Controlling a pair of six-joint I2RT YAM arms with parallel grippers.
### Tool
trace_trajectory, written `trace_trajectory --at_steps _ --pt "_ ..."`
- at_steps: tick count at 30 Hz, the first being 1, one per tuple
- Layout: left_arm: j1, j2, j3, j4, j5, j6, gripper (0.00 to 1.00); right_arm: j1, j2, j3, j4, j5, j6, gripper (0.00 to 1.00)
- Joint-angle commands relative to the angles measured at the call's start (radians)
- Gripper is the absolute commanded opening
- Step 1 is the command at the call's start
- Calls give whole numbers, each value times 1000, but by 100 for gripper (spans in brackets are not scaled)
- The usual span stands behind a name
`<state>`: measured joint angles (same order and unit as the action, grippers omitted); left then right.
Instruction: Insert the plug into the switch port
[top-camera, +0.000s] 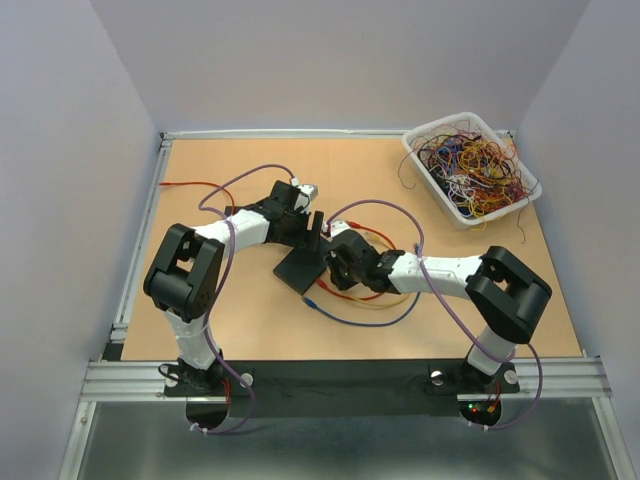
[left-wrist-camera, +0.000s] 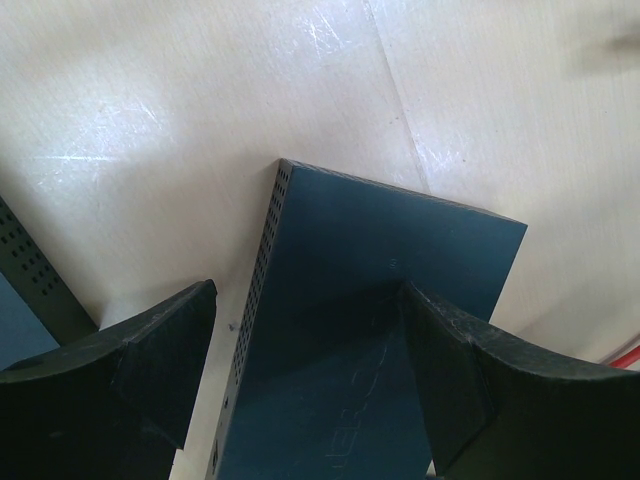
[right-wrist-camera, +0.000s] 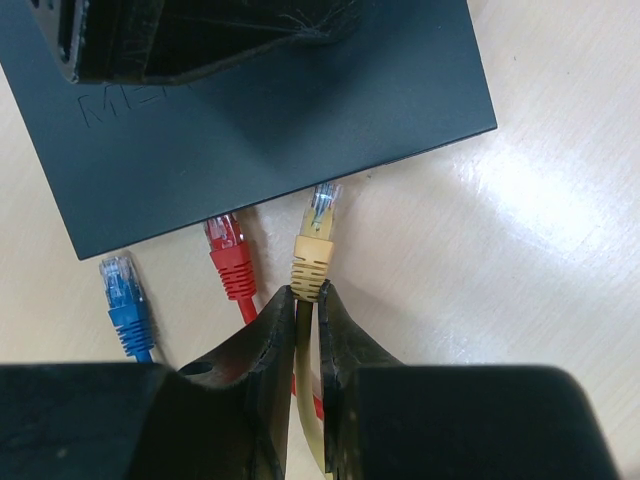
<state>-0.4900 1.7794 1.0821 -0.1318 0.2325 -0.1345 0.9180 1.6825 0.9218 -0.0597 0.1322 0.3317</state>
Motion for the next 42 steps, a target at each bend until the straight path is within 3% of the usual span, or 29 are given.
trace_trajectory --at_steps 1,18,42 --pt "-12 5 30 -31 11 19 85 16 -21 28 109 -29 -25 0" --pt "-42 9 27 -32 65 44 85 22 -33 -132 303 -37 -141 0" --pt "-85 40 30 -38 131 72 85 22 -49 -161 366 23 -270 0"
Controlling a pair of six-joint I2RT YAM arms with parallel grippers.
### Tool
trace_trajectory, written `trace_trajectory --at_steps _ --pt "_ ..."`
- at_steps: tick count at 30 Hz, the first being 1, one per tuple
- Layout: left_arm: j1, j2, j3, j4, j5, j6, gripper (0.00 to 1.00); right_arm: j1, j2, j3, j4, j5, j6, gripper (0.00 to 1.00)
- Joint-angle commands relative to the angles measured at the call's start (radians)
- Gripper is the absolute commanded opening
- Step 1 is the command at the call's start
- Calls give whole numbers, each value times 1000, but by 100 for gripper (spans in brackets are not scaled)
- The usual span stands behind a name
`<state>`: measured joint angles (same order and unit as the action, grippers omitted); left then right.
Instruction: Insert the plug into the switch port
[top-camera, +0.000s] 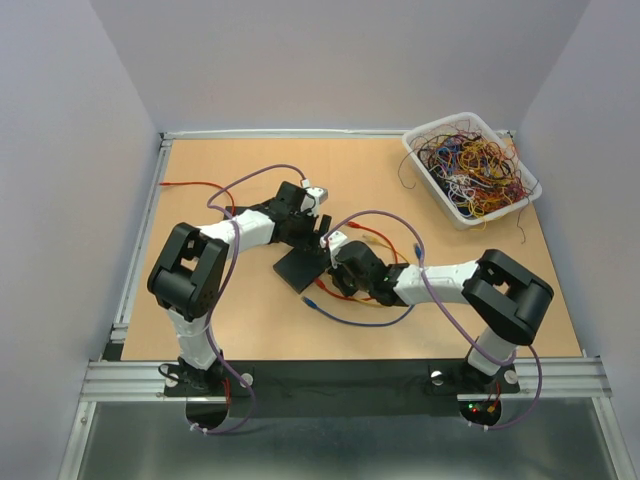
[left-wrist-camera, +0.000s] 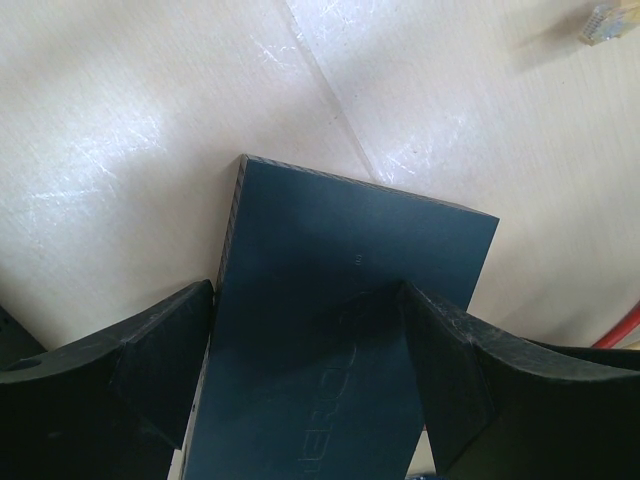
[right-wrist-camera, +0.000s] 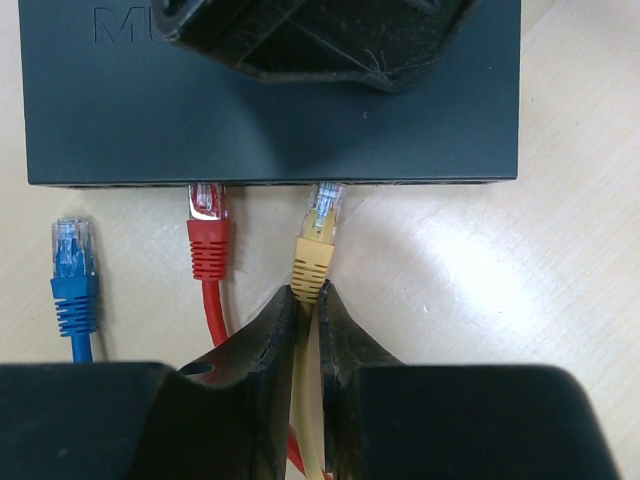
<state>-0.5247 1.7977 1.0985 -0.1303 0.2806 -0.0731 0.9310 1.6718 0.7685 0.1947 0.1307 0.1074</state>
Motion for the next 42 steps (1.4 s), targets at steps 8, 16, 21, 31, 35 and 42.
trace_trajectory --at_steps 8,16,21,31,35,42 --pt "-60 31 17 -42 94 15 85 8 -46 -8 124 64 -66 1" --pt "-69 38 18 -48 80 18 85 9 -50 5 126 96 -72 1" --pt "-74 45 21 -51 75 19 84 6 -64 20 126 86 -51 0" --pt "-78 46 21 -57 63 21 84 5 -49 63 126 70 -35 1" --pt "-80 49 21 -58 62 21 84 3 -57 58 126 75 -31 0" --pt "-84 52 21 -60 55 22 84 2 -107 78 124 73 -23 0"
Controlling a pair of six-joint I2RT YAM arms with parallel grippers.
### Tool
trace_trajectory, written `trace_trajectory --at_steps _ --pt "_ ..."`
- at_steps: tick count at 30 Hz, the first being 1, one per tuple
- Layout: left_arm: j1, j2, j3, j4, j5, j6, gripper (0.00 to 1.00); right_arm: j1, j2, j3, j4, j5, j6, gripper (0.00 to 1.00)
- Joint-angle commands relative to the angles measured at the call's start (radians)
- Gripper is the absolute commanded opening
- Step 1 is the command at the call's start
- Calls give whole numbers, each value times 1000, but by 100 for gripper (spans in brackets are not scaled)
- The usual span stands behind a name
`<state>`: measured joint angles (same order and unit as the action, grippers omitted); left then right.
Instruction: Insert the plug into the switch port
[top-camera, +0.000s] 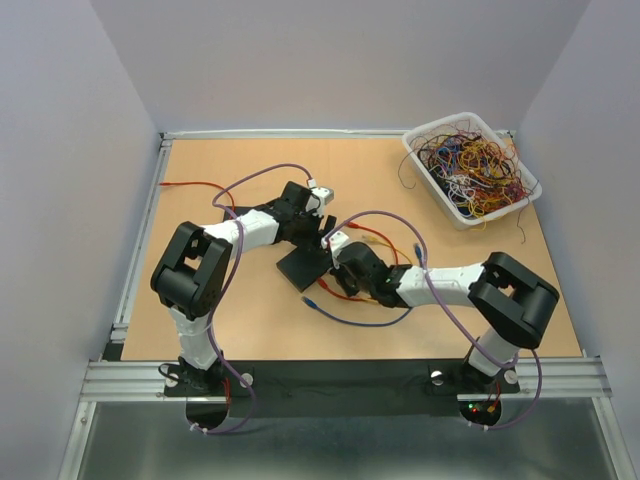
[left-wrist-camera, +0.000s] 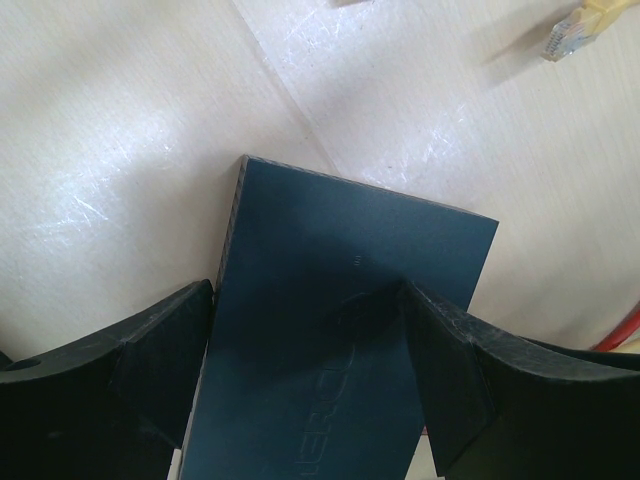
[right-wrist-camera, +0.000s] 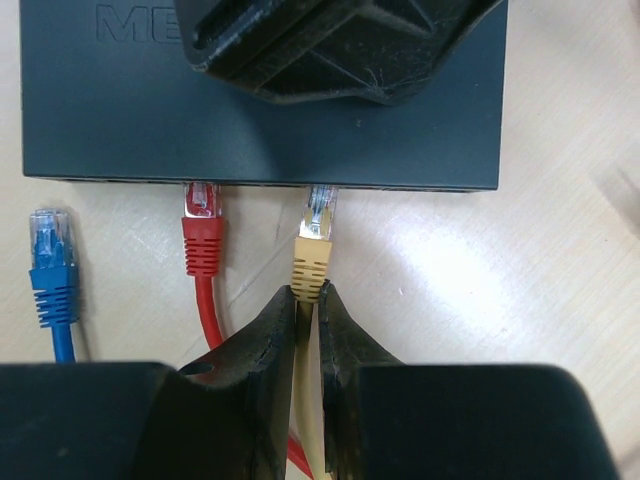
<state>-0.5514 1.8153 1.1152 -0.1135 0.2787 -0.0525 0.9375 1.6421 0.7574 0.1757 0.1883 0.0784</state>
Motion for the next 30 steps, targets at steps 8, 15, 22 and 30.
trace_trajectory --at_steps 8,15,22,30 --pt "-61 45 6 -87 40 3 84 -6 -90 131 133 17 -3 0" --pt "-61 45 6 -89 43 3 84 -6 -61 100 131 11 11 1" --pt "-62 52 12 -92 39 3 84 -6 -88 -13 146 -1 61 0" --pt "-61 52 9 -92 39 2 84 -6 -82 -99 185 -32 116 0"
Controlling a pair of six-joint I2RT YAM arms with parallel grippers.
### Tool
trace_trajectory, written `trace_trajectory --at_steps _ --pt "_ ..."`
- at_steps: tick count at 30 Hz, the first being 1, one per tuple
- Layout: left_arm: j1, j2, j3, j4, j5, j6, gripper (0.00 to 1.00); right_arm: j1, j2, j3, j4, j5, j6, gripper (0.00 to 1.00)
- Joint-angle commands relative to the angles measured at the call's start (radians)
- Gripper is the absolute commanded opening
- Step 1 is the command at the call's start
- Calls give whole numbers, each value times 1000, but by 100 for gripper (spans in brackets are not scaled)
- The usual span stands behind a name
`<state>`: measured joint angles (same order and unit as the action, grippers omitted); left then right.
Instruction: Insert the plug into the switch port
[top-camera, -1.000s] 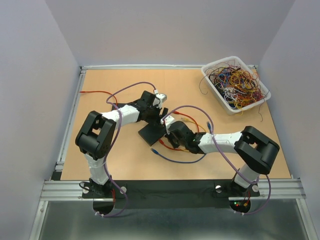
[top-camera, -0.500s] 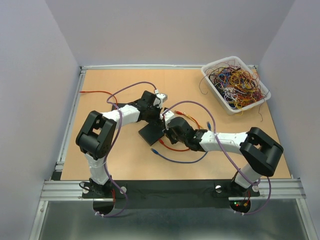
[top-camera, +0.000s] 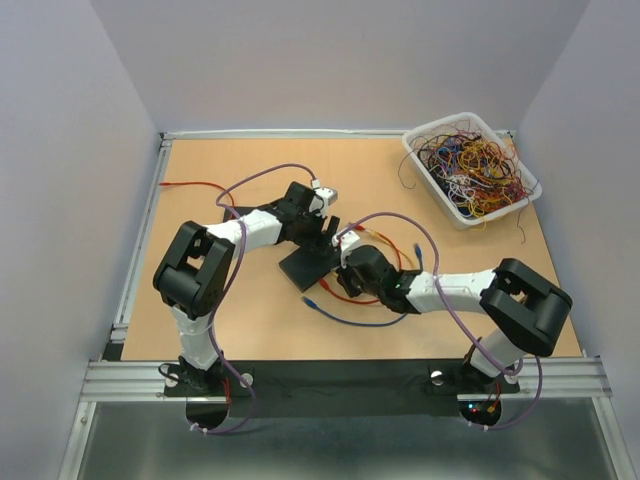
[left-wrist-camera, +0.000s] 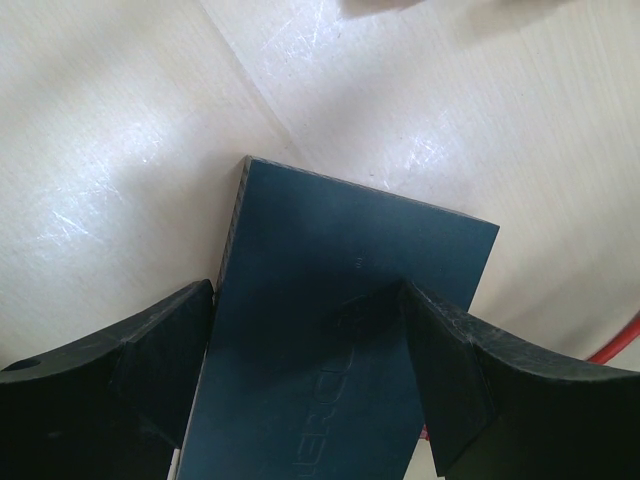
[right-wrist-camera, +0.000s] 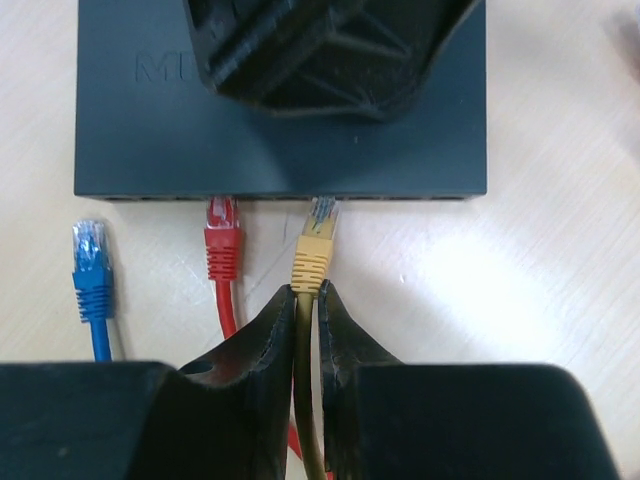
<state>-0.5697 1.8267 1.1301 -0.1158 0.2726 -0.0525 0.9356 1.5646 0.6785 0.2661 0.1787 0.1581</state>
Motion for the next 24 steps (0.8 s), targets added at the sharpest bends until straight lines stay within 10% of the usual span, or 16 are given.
trace_trajectory --at_steps 1,24 --pt "-42 37 -4 -91 45 2 84 -4 2 -23 94 -21 40 0" --pt "-44 42 -6 -100 33 -1 84 -4 86 15 59 57 60 1"
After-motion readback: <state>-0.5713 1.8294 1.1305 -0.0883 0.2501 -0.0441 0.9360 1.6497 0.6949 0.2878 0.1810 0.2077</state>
